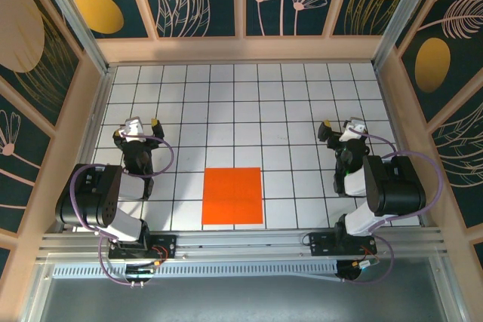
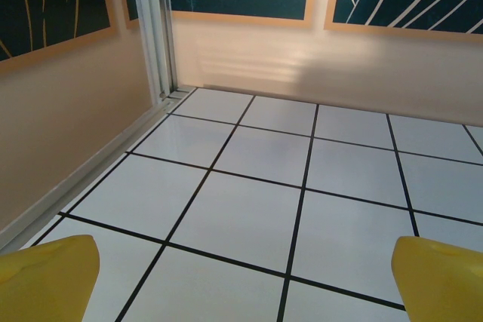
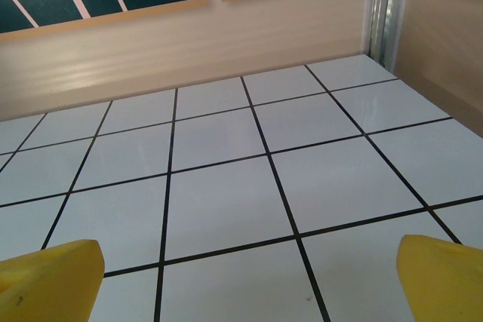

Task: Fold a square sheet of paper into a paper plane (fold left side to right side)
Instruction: Move the square sheet of paper to the bottom-left of the table.

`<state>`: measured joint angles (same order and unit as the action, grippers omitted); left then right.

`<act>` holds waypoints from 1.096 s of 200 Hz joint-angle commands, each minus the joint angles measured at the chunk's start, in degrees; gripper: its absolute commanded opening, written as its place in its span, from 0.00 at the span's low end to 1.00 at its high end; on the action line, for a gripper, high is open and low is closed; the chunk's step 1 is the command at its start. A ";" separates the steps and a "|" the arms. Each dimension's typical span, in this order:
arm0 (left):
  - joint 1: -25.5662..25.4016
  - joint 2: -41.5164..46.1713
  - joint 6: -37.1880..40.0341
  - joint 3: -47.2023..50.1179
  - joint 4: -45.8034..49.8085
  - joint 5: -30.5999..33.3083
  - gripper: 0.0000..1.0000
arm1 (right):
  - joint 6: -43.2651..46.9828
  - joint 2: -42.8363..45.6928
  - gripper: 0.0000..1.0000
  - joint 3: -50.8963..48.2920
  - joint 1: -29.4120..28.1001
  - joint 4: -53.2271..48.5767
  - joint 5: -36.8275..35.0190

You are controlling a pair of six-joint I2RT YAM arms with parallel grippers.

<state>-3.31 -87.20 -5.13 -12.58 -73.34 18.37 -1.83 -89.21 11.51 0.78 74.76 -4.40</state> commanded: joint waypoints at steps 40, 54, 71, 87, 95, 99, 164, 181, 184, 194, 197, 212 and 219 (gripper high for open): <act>0.51 18.18 -4.52 -9.95 29.54 -1.10 0.99 | -0.17 11.91 0.99 7.79 -0.12 -20.44 1.54; 0.52 22.23 -14.39 -14.35 41.47 -0.60 0.99 | -3.52 15.99 0.99 11.55 -0.03 -30.52 6.23; 0.53 25.69 -22.03 -19.04 53.11 -7.84 0.99 | -8.17 19.00 0.99 17.74 -0.47 -44.39 11.45; 0.49 29.17 -28.29 -20.31 59.72 -14.83 0.99 | -12.33 20.42 0.99 22.81 -1.26 -55.24 17.23; 0.50 30.93 -30.88 -19.98 61.47 -18.76 0.99 | -13.76 21.34 0.99 24.39 -2.20 -59.16 19.22; 0.50 31.74 -32.03 -19.68 62.15 -20.91 0.99 | -14.45 21.87 0.99 24.97 -2.96 -60.73 19.81; -7.13 35.75 -38.63 -17.03 72.00 -39.84 0.99 | -23.43 26.38 0.99 26.26 -11.62 -75.04 30.99; -11.65 35.01 -40.79 -15.66 71.50 -40.97 0.98 | -25.01 26.92 0.99 24.65 -12.86 -76.07 31.65; -12.54 34.80 -41.15 -15.37 71.43 -40.96 0.98 | -25.13 27.02 0.99 24.36 -13.20 -76.15 31.61; -15.37 34.14 -41.87 -14.92 71.11 -40.72 0.97 | -25.39 27.46 0.99 23.35 -14.17 -76.32 31.03; -16.26 33.93 -42.08 -14.76 71.05 -40.59 0.97 | -25.49 27.64 0.99 23.06 -14.29 -76.33 30.77; -20.30 31.99 -43.24 -14.41 69.89 -41.06 0.92 | -26.47 28.12 0.99 21.46 -15.05 -75.91 29.85; -22.20 30.81 -43.60 -14.49 69.74 -41.46 0.90 | -27.01 28.13 0.99 20.76 -15.19 -75.51 29.68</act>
<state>-20.97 -53.87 -45.45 -27.81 -3.99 -20.16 -25.82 -62.63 34.61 -13.47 0.73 24.56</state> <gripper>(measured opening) 0.924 0.990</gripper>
